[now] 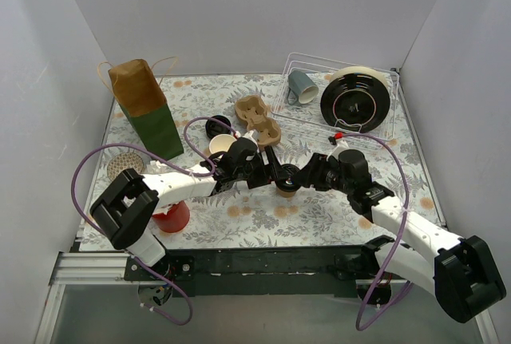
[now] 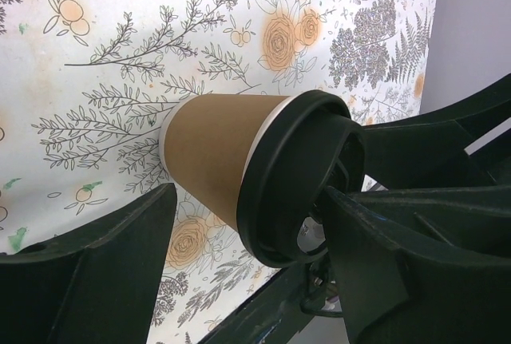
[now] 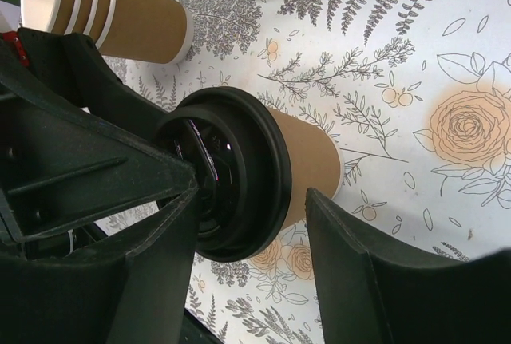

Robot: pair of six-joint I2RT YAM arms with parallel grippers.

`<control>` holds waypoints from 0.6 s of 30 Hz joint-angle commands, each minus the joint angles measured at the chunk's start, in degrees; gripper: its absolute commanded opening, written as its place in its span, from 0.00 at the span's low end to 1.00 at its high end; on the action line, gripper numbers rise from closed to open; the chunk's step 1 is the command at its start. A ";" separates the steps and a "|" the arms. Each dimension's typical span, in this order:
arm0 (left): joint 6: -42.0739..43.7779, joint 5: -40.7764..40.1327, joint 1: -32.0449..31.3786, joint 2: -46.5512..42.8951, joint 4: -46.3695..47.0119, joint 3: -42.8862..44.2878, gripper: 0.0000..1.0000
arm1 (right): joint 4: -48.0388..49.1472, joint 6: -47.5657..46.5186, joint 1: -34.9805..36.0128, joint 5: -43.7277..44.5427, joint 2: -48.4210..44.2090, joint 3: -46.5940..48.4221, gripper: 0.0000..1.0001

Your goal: Pack the takeout coffee

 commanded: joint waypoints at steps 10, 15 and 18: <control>1.69 -0.89 -0.99 -2.36 -6.72 -1.54 0.70 | 0.72 -5.58 0.45 2.29 7.88 3.38 0.50; 6.51 -3.44 -0.99 -5.88 -12.96 4.08 0.79 | -4.21 -15.42 -0.17 0.19 11.67 7.69 0.47; 8.89 -4.50 -0.64 -6.93 -17.88 8.57 0.81 | -5.44 -20.33 -0.61 -2.53 13.16 9.89 0.45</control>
